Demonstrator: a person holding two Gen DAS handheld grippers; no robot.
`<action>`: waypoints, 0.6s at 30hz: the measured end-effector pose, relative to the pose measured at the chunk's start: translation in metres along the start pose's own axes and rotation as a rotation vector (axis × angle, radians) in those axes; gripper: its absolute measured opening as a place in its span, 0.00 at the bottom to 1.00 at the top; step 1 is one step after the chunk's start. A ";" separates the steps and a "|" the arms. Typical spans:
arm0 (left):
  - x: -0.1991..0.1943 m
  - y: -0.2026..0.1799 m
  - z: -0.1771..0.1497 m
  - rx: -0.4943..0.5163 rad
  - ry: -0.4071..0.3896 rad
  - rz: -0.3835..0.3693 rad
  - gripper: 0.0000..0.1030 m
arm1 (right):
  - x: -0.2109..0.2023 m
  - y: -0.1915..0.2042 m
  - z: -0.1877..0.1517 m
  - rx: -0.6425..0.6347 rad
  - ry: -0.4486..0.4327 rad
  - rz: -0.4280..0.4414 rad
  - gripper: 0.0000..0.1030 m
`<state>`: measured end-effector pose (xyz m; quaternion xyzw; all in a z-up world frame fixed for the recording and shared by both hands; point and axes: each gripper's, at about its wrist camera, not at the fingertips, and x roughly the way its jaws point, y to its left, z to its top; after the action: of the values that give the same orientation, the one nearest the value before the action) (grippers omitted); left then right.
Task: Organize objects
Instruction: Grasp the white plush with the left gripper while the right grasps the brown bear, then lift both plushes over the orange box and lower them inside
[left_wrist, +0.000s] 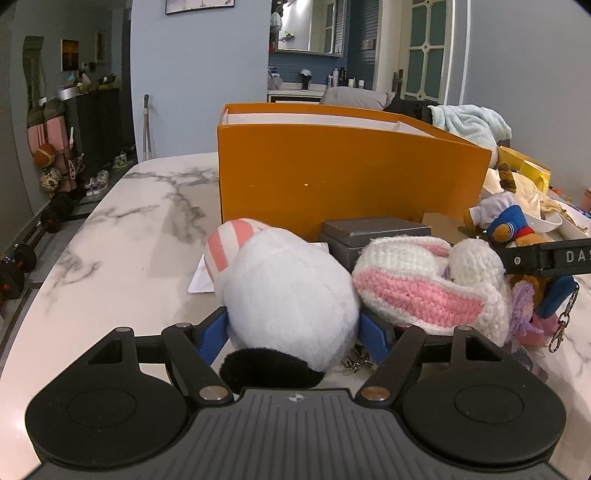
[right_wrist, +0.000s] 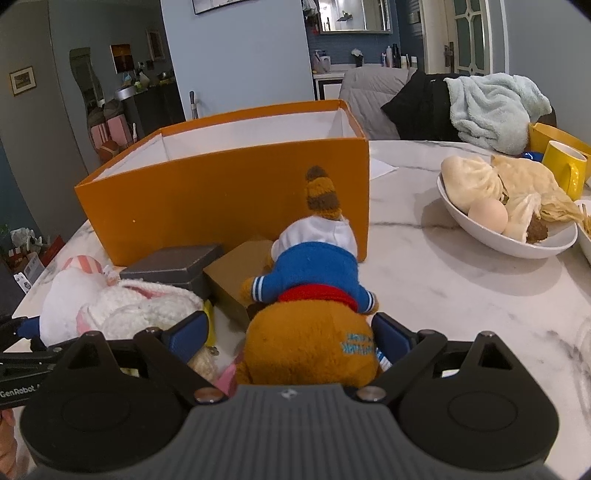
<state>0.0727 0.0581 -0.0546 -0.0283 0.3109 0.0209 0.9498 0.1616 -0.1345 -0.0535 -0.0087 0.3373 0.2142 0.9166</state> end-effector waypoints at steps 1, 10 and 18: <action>0.000 0.000 0.000 -0.002 0.000 0.004 0.83 | 0.000 0.000 0.000 -0.003 0.000 -0.011 0.84; -0.005 -0.001 0.001 -0.021 0.008 0.022 0.77 | -0.005 -0.003 -0.003 -0.012 0.002 -0.022 0.63; -0.019 -0.006 -0.005 -0.021 0.006 0.058 0.75 | -0.025 0.000 -0.008 -0.027 -0.039 -0.012 0.62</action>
<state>0.0547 0.0513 -0.0472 -0.0294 0.3143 0.0517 0.9475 0.1395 -0.1452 -0.0435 -0.0188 0.3163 0.2135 0.9241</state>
